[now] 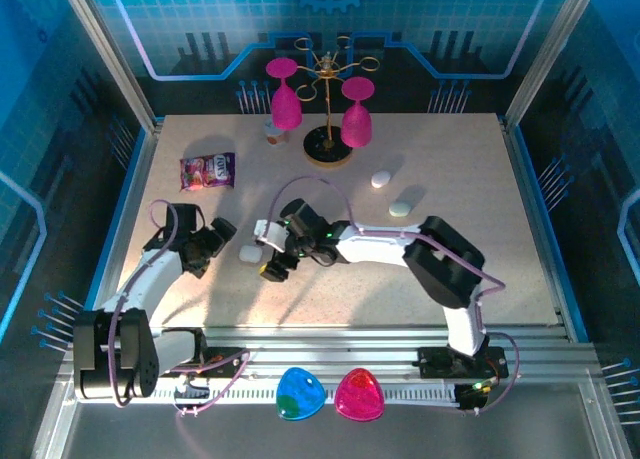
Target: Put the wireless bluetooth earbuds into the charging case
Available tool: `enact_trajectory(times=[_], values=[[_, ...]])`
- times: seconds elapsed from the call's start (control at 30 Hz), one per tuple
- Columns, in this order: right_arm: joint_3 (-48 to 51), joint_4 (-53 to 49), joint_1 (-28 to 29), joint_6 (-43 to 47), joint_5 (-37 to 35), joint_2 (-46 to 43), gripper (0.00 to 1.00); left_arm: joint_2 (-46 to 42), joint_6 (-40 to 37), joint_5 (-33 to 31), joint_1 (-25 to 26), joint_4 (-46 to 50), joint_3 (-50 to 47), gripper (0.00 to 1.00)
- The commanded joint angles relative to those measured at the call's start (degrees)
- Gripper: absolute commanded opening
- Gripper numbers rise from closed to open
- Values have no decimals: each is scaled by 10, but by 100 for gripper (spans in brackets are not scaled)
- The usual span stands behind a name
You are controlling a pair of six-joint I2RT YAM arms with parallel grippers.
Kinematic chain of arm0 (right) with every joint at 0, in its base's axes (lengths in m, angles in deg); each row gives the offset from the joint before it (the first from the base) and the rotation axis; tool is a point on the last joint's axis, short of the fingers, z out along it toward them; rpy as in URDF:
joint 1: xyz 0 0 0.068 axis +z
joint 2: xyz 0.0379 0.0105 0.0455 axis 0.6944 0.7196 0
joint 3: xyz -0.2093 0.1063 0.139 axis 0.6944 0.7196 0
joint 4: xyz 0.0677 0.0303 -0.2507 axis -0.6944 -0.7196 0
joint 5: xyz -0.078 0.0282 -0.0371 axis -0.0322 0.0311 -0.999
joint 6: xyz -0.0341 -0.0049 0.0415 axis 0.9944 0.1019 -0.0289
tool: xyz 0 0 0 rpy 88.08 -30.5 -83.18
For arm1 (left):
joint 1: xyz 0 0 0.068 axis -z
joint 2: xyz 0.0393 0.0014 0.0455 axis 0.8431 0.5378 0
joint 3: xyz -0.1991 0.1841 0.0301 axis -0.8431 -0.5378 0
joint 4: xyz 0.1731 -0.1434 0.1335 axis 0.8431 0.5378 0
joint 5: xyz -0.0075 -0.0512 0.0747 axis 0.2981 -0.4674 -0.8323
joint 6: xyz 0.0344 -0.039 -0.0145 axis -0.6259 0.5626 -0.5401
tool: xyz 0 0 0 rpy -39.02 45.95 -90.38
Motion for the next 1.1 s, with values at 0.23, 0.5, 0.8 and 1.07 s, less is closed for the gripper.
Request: enact_trajectory(times=[0.23,0.5,0.8,1.07], values=[[-110,-13,-1,32,-1,119,80,-35,18,49,-42,-23,-33,99],[-162,-44,-14,38,19,164,68,-38,16,53,-45,-28,-39,99],[-192,-101,-32,59,64,183,40,-43,11,54,-46,-27,-38,99],[-160,-74,-31,56,55,152,35,-46,0,61,-45,-34,-38,99]])
